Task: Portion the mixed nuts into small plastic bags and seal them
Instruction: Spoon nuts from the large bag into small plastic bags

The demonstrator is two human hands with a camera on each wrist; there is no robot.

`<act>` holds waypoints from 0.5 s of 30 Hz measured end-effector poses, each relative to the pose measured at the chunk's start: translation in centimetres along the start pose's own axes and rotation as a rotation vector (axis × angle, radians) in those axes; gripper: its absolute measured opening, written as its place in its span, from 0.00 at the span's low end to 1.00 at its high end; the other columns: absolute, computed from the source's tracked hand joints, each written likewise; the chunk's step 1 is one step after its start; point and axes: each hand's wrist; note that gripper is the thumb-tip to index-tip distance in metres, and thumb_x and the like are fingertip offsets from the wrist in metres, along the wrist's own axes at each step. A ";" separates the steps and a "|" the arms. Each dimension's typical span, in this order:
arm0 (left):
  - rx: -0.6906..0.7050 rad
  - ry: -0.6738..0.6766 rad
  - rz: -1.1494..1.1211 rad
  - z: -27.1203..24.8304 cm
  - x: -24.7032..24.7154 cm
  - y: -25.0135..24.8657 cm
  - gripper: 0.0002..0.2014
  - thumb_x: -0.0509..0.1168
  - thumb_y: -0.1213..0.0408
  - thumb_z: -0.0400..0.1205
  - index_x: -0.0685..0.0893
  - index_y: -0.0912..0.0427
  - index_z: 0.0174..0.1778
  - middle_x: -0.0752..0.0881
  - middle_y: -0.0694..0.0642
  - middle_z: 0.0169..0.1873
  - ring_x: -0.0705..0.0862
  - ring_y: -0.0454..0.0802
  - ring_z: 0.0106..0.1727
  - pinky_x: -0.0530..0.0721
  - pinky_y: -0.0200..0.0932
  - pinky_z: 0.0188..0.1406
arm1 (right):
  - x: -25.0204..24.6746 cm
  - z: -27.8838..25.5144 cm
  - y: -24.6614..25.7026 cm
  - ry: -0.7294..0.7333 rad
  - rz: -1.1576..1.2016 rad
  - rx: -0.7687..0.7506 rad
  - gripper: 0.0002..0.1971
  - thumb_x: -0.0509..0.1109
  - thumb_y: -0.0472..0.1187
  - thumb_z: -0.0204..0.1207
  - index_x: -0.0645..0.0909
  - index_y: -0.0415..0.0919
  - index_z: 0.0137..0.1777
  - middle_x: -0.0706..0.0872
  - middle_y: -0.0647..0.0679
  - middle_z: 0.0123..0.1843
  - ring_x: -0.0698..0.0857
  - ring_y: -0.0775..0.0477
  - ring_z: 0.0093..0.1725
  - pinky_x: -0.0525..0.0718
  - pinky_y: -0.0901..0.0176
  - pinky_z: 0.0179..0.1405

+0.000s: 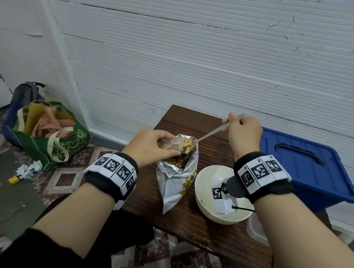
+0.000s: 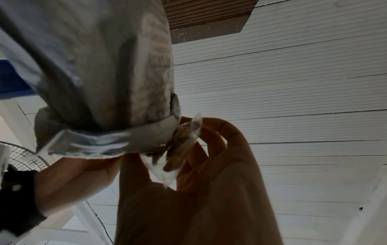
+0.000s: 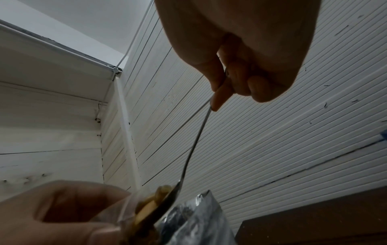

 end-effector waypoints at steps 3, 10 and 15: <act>-0.004 0.021 0.051 0.2 -0.1 -0.1 0.22 0.79 0.49 0.69 0.87 0.49 0.58 0.84 0.39 0.42 0.79 0.27 0.41 0.73 0.18 0.35 | 0.6 -0.2 -0.3 0.028 0.008 0.005 0.17 0.59 0.45 0.86 0.86 0.40 0.42 0.83 0.54 0.29 0.77 0.60 0.30 0.70 0.70 0.30; 0.001 0.030 0.087 0.2 0.1 -0.2 0.25 0.78 0.47 0.68 0.86 0.50 0.60 0.85 0.43 0.48 0.81 0.37 0.49 0.74 0.22 0.43 | 1.4 -0.3 -0.6 0.049 0.054 0.037 0.16 0.60 0.45 0.85 0.86 0.42 0.43 0.84 0.53 0.30 0.78 0.61 0.33 0.70 0.70 0.31; -0.003 0.015 0.099 0.4 0.6 -0.1 0.26 0.78 0.43 0.67 0.86 0.49 0.59 0.88 0.45 0.50 0.83 0.42 0.52 0.82 0.47 0.60 | 1.5 -0.2 -0.6 0.054 0.090 0.036 0.15 0.61 0.44 0.85 0.86 0.41 0.42 0.84 0.52 0.31 0.78 0.61 0.33 0.70 0.72 0.31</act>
Point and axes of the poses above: each hand's wrist, its own z-axis towards the middle knuckle, its own x-axis out of the palm, y = z × x
